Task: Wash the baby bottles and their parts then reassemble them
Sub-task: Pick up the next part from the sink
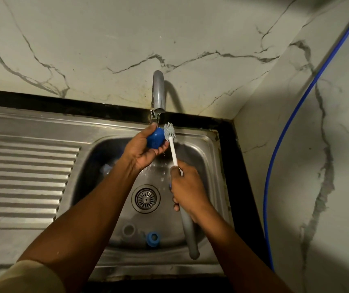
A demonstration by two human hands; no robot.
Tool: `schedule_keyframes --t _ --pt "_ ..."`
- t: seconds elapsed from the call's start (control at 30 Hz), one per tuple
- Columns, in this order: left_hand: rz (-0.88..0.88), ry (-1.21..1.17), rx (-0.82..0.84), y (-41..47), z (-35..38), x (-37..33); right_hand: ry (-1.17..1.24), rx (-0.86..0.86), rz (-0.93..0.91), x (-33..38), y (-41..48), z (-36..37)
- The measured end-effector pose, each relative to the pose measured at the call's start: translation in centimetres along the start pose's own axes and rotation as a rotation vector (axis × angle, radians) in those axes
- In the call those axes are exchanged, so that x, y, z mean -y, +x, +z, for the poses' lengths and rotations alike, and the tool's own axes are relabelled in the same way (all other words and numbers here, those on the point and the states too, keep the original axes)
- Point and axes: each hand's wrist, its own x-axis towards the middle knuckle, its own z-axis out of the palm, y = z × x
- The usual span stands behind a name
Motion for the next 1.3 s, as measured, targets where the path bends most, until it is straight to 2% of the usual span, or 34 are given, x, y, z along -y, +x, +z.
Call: schedule_keyframes --t 0.13,0.27,0.43,0.6,0.77,0.9,0.97,1.07,1.23,1.3 --pt "0.103 -0.016 -0.059 0.2 -0.3 -0.6 -0.189 0.058 -0.066 -0.1 -1.9 0.3" --pt "0.051 -0.040 -0.023 -0.2 0.4 0.6 -0.133 -0.057 -0.097 0.4 0.2 0.3" --pt "0.030 -0.201 -0.079 0.0 0.6 0.2 -0.241 0.053 -0.079 0.0 -1.2 1.2" --pt "0.044 -0.082 -0.083 -0.8 1.7 1.4 -0.217 -0.075 -0.084 0.6 0.2 0.8" --pt "0.057 -0.064 -0.120 -0.5 1.1 0.8 -0.376 0.053 -0.151 0.2 -1.6 0.8" --pt "0.143 0.100 -0.092 -0.8 0.7 1.7 -0.223 -0.023 -0.128 0.7 0.2 0.3" --pt "0.171 0.127 -0.087 -1.2 0.8 1.2 -0.135 0.009 -0.098 0.5 0.1 0.2" --pt "0.155 0.079 -0.060 -1.6 0.7 0.0 -0.148 0.094 -0.112 0.1 -0.4 -0.3" --pt "0.149 0.046 -0.021 -2.4 1.0 -0.2 -0.090 -0.037 -0.072 -0.1 1.7 -2.5" --pt "0.162 0.085 -0.002 -2.4 1.0 -0.5 -0.102 -0.063 -0.157 -0.8 1.6 -2.0"
